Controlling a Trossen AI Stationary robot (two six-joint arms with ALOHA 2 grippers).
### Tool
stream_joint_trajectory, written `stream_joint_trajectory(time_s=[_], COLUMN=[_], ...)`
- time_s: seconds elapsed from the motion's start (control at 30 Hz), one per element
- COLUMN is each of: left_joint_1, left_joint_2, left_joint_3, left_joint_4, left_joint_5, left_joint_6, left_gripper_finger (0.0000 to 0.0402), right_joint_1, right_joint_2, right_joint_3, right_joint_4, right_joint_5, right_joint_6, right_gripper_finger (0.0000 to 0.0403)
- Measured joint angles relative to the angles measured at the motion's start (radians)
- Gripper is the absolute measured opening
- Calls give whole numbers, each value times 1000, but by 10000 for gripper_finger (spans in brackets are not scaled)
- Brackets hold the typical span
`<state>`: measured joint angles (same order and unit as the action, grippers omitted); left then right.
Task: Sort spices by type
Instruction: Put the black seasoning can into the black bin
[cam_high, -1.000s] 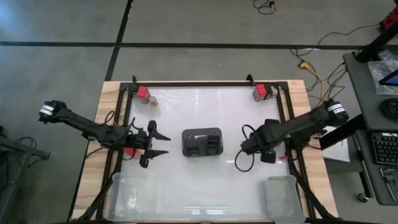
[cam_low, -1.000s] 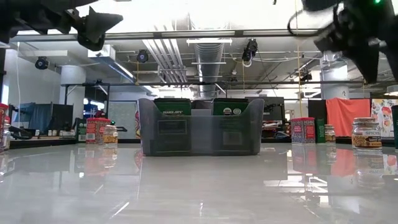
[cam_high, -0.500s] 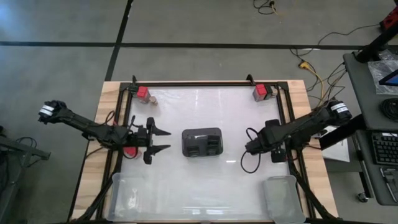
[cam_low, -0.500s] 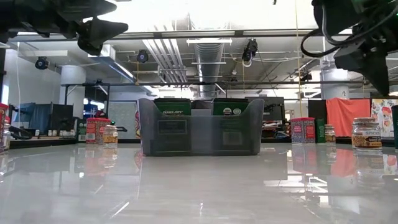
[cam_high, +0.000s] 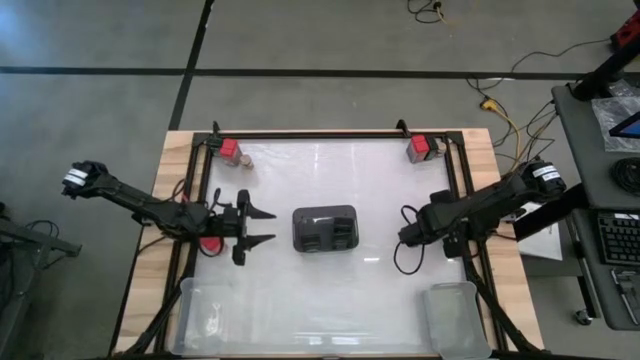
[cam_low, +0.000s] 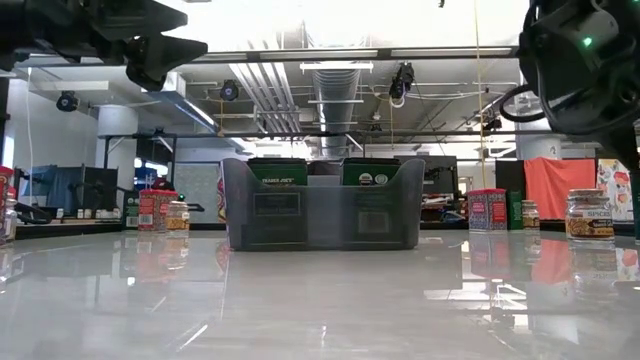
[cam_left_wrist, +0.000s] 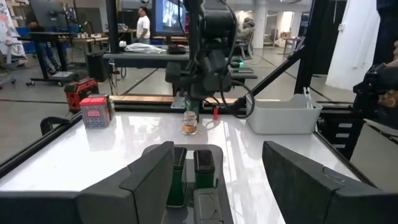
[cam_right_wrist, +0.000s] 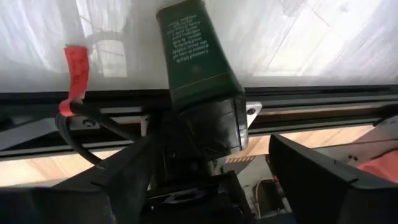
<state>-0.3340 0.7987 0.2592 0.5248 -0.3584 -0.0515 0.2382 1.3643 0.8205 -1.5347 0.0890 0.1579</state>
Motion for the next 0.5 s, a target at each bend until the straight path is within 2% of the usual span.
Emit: stream_joint_trajectory(time_s=[0.3, 0.5], left_joint_1=[-1, -29], left_joint_2=[-13, -16], left_joint_3=[7, 21], left_joint_4=[10, 11], left_joint_5=[1, 2], left_joint_6=[-51, -61], left_gripper_finger=[230, 230], right_joint_1=[-6, -6], right_joint_2=[0, 0], right_joint_3=[-5, -5], right_joint_4=[3, 4], right_joint_5=[17, 17], right_joint_6=[2, 1], right_gripper_finger=[206, 188])
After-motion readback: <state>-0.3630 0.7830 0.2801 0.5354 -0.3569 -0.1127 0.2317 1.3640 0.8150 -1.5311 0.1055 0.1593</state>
